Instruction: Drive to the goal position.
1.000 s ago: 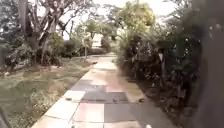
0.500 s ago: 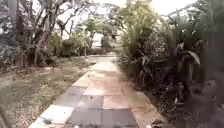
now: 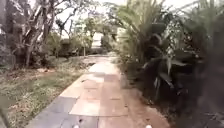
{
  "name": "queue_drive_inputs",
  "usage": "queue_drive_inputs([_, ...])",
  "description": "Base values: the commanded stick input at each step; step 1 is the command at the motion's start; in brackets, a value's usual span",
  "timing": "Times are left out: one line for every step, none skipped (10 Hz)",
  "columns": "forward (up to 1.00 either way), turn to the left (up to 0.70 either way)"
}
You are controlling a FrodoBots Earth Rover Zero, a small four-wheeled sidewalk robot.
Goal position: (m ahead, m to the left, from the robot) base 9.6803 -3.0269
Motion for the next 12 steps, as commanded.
queue_drive_inputs([1.00, 0.00])
queue_drive_inputs([1.00, 0.00])
queue_drive_inputs([1.00, 0.00])
queue_drive_inputs([1.00, 0.00])
queue_drive_inputs([1.00, 0.00])
queue_drive_inputs([1.00, 0.00])
queue_drive_inputs([1.00, 0.00])
queue_drive_inputs([1.00, 0.00])
queue_drive_inputs([1.00, 0.00])
queue_drive_inputs([1.00, 0.00])
queue_drive_inputs([1.00, 0.00])
queue_drive_inputs([1.00, 0.00])
